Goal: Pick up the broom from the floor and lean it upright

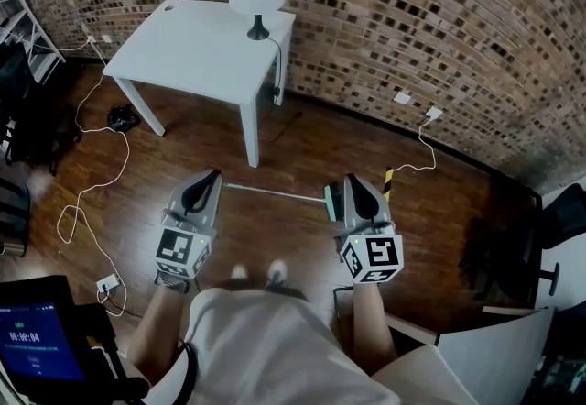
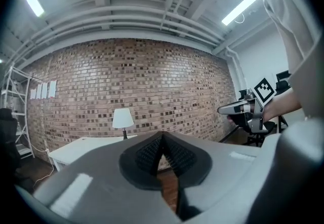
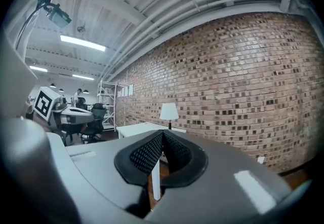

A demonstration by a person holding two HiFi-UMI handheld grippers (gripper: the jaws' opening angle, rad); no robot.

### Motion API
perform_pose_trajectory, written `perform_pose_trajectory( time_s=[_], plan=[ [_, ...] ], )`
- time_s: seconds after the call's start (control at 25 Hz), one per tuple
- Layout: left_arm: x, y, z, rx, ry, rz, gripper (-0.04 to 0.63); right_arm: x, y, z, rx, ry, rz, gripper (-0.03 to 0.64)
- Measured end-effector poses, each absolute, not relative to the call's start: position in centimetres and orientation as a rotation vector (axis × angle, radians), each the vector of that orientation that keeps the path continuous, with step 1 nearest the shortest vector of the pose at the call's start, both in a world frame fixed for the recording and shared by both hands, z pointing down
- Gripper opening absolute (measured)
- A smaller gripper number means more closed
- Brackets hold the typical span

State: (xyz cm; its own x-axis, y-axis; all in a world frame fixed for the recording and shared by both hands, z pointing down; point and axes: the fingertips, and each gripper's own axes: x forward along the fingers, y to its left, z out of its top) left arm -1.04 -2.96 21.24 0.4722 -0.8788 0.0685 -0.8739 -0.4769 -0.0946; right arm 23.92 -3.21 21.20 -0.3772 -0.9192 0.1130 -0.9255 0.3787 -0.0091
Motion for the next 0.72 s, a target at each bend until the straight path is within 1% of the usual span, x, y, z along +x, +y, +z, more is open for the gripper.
perform_pose_trajectory(
  time_s=[0.44, 0.72],
  plan=[
    [-2.4, -7.2, 22.0, -2.696, 1.567, -0.148, 0.002, 22.6, -6.0, 21.9, 1.730, -2.482, 0.136, 0.012],
    [-3.1, -8.0, 22.8, -2.710, 1.561, -0.173, 0.002, 21.1, -7.4, 22.2, 1.697, -2.471, 0.127, 0.012]
  ],
)
